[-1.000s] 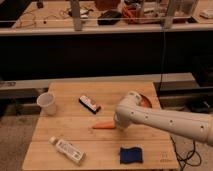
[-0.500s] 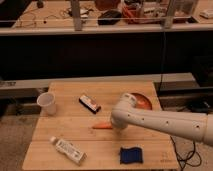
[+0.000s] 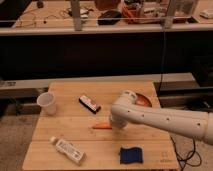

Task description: Drag the pepper across the table

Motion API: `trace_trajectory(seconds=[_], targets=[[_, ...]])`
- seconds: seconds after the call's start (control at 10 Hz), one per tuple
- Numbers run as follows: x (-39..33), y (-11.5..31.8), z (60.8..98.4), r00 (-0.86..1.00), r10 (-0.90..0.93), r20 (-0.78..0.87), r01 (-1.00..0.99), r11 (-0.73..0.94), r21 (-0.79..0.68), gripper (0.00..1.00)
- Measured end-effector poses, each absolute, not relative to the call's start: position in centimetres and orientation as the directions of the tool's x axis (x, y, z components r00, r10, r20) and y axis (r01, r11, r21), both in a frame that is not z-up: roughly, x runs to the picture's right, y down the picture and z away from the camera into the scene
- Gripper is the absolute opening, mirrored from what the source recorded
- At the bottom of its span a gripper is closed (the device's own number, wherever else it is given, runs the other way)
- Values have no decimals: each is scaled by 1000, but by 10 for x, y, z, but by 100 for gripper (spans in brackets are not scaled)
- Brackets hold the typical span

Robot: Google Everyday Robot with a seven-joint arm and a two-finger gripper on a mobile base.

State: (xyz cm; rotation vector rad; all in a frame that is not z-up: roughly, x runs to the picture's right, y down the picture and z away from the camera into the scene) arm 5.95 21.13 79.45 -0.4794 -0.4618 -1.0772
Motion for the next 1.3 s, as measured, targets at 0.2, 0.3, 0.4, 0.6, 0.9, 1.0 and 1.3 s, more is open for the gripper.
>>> trace_trajectory(seconds=[0.2, 0.3, 0.4, 0.6, 0.9, 1.0, 1.3], targets=[[52, 208, 791, 406, -702, 586, 903, 404, -142, 80], [48, 207, 791, 410, -696, 590, 901, 410, -143, 80], [43, 205, 791, 420, -687, 592, 895, 422, -146, 80], [41, 201, 793, 498, -647, 577, 855, 477, -204, 80], [35, 199, 800, 588, -588, 556, 798, 536, -277, 80], [34, 199, 802, 602, -577, 552, 787, 545, -289, 80], [34, 200, 814, 624, -553, 552, 767, 568, -298, 80]])
